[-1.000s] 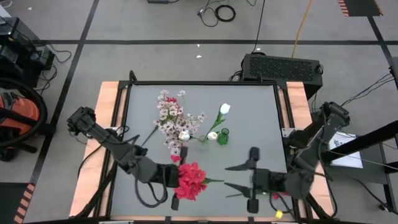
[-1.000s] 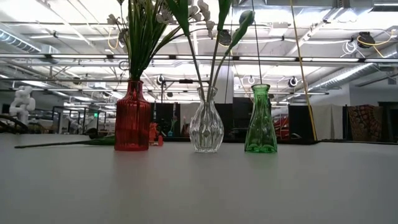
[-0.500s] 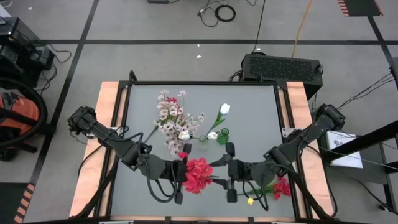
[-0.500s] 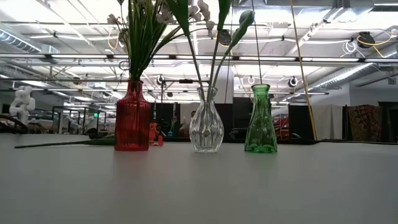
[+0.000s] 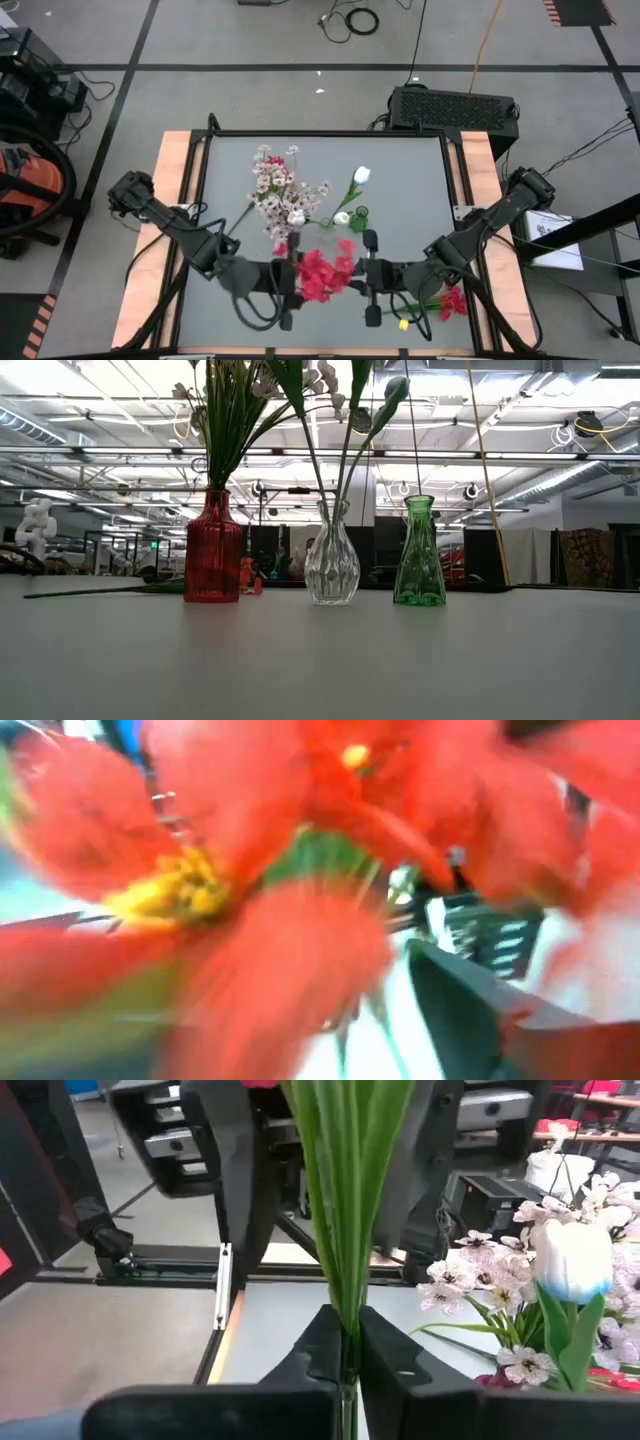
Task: Sort flowers into vase by color
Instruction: Put the bottom left red flower into the green flower vase
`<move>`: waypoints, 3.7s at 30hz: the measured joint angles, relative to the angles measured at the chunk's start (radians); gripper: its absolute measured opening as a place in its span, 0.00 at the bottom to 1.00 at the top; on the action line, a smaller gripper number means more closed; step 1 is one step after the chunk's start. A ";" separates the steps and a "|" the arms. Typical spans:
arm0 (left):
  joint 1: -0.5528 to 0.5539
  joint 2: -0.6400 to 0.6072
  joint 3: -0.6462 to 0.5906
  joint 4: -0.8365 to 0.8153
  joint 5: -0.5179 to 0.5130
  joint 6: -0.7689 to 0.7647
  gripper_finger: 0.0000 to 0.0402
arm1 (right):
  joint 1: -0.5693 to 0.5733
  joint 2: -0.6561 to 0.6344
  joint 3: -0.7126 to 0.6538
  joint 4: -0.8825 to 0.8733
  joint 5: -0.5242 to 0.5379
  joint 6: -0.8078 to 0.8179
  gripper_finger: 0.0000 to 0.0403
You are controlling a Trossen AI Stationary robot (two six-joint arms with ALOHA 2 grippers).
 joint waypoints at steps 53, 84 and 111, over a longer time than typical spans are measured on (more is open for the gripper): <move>-0.381 0.051 -0.127 -0.963 -0.515 -1.115 0.85 | -0.271 -0.321 -0.911 0.965 0.444 -0.040 0.01; -0.256 0.051 -0.487 -1.136 -0.329 -1.648 0.65 | -0.188 -0.349 -0.910 0.677 0.416 0.167 0.56; 0.029 -0.115 -0.650 -1.159 -0.253 -1.400 0.58 | -0.003 -0.808 -0.852 0.248 0.357 0.159 0.67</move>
